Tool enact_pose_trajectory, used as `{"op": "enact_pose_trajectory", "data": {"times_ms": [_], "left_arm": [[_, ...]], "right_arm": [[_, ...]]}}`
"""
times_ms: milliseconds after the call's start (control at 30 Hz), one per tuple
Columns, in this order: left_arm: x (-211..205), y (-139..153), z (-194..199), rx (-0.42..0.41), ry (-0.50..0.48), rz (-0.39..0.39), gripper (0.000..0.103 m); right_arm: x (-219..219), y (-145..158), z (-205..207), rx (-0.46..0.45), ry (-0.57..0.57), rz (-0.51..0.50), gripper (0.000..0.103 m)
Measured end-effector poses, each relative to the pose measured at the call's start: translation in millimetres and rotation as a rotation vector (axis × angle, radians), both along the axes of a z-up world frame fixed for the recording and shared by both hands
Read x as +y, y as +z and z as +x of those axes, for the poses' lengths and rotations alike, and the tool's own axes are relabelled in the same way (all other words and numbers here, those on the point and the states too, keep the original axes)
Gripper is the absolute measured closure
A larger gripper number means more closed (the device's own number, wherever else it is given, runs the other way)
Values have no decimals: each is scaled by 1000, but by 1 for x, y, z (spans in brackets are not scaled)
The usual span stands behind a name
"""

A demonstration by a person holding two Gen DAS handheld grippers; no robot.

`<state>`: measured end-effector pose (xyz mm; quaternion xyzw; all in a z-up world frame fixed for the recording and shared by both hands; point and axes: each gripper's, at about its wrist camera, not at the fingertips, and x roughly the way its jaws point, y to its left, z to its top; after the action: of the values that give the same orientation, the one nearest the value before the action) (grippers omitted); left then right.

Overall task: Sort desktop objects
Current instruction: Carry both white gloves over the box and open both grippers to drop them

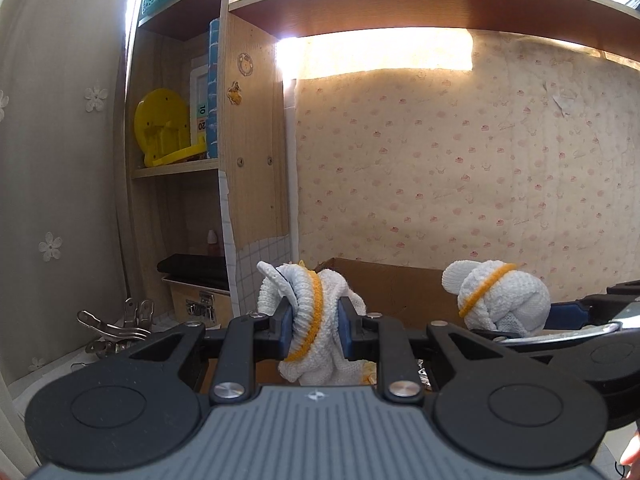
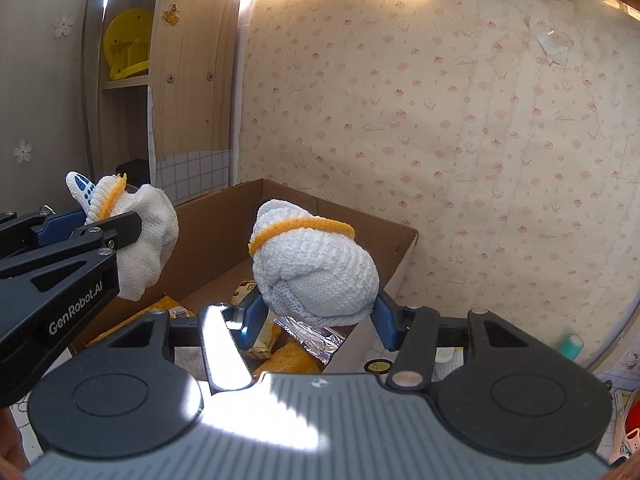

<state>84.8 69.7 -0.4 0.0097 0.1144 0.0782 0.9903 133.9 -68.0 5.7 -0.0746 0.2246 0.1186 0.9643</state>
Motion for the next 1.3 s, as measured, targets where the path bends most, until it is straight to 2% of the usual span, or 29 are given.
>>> {"op": "enact_pose_trajectory", "data": {"times_ms": [1300], "left_arm": [[0, -18, 35, 77, -11, 2, 79]], "right_arm": [[9, -18, 45, 63, -1, -26, 48]]}}
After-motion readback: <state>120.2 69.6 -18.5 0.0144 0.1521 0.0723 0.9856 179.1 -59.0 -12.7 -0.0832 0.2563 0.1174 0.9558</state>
